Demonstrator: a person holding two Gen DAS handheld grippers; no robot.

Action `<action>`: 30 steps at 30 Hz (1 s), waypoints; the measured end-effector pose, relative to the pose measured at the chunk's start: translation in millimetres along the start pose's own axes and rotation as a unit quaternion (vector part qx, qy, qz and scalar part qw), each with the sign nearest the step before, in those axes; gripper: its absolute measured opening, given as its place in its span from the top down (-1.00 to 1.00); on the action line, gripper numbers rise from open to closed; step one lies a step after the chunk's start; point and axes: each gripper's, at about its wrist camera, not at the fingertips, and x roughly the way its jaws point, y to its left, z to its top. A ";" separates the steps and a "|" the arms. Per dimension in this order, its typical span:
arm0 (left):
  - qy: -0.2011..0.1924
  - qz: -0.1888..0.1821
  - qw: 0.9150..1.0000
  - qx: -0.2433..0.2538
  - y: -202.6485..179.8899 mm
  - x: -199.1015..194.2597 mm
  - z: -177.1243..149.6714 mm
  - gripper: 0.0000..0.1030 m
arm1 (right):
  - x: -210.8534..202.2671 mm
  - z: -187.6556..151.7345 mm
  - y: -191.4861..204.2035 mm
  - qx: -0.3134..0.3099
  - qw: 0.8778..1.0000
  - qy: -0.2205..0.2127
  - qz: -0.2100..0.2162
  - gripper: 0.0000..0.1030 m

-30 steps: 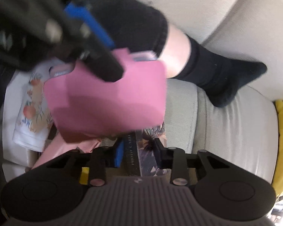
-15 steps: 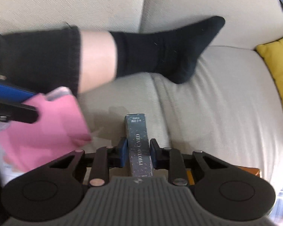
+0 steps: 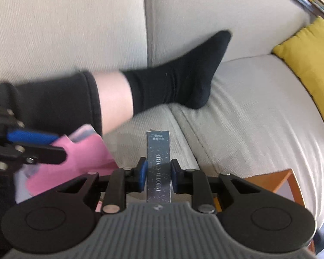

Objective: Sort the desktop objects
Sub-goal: 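Carry the pink case and PHOTO CARD box with both tools over the orange-rimmed box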

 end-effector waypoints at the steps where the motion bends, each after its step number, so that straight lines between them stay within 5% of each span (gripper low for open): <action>1: -0.003 0.001 1.000 -0.001 -0.8 -2.9 0.5 0.70 | -8.3 -1.5 0.3 0.011 1.000 -0.011 0.001 0.53; 15: -0.067 -0.027 0.997 0.018 -31.9 -57.8 5.7 0.72 | -113.1 -51.8 -0.1 0.113 0.985 -0.127 -0.014 0.53; 23: -0.076 -0.087 0.992 0.055 -76.4 -76.0 4.0 0.72 | -158.5 -116.9 -16.2 0.199 0.964 -0.172 -0.035 0.53; 30: -0.046 -0.127 0.987 0.089 -119.0 -59.7 -8.0 0.72 | -171.2 -182.8 -24.8 0.284 0.940 -0.184 -0.051 0.53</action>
